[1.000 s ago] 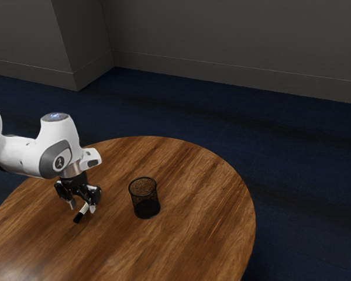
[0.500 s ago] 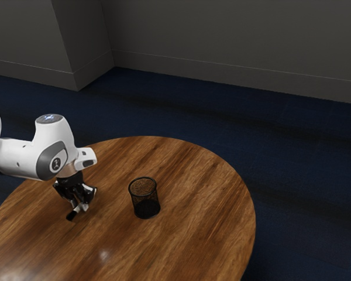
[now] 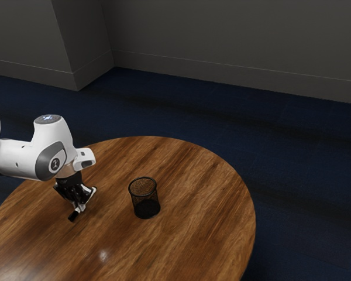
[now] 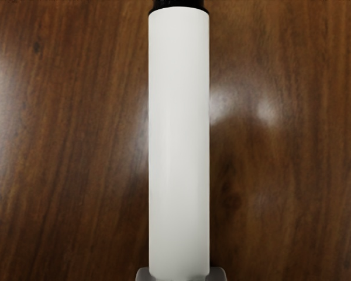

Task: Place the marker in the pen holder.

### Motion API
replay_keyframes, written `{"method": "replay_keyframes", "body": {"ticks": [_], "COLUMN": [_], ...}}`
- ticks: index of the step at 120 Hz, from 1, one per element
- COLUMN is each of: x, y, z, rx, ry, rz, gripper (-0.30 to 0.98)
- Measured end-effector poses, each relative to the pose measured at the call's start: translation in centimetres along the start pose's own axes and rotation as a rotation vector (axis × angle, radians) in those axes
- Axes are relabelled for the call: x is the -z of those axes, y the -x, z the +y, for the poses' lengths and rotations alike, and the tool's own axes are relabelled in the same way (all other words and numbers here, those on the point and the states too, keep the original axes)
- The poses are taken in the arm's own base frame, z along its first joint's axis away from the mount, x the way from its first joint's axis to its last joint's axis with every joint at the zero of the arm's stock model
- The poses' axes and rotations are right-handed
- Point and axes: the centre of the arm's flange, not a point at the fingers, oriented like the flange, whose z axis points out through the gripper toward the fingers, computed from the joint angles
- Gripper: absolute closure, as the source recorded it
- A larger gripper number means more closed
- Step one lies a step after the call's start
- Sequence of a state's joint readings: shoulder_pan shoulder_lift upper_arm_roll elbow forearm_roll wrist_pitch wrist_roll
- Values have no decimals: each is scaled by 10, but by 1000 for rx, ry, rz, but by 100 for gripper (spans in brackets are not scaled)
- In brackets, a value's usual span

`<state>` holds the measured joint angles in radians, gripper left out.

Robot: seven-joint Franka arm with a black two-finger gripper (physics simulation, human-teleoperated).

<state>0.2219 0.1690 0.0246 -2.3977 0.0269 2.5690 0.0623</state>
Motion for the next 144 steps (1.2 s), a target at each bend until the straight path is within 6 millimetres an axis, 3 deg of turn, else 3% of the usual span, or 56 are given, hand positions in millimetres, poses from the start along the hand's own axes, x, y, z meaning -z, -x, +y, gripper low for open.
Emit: {"method": "replay_keyframes", "body": {"ticks": [5, 17, 28, 32, 36, 40, 44, 49, 56, 67, 87, 101, 115, 121, 126, 135, 144], "x": [4, 39, 112, 146, 173, 184, 188, 188, 188, 186, 156, 145, 146, 139, 131, 115, 98], "y": [-1, -5, -5, -1, 8, 22, 36, 49, 58, 55, 34, 16, -18, -27, -48, -87, -99], "z": [2, 20, 60, 88, 139, 187, 221, 245, 257, 256, 210, 197, 189, 183, 178, 144, 119], "rx": [-5, -38, -110, -159, -250, -329, -382, -413, -414, -379, -247, -203, -186, -176, -162, -97, -58], "ry": [-1, -5, -6, -4, 8, 26, 39, 49, 59, 70, 65, 64, 49, 42, 39, 40, 39], "rz": [8, 54, 159, 208, 240, 244, 230, 203, 171, 131, 28, -3, 8, -3, -8, -16, -49], "gripper": [73, 75, 76, 76, 77, 77, 77, 77, 77, 77, 78, 78, 78, 78, 78, 76, 66]}}
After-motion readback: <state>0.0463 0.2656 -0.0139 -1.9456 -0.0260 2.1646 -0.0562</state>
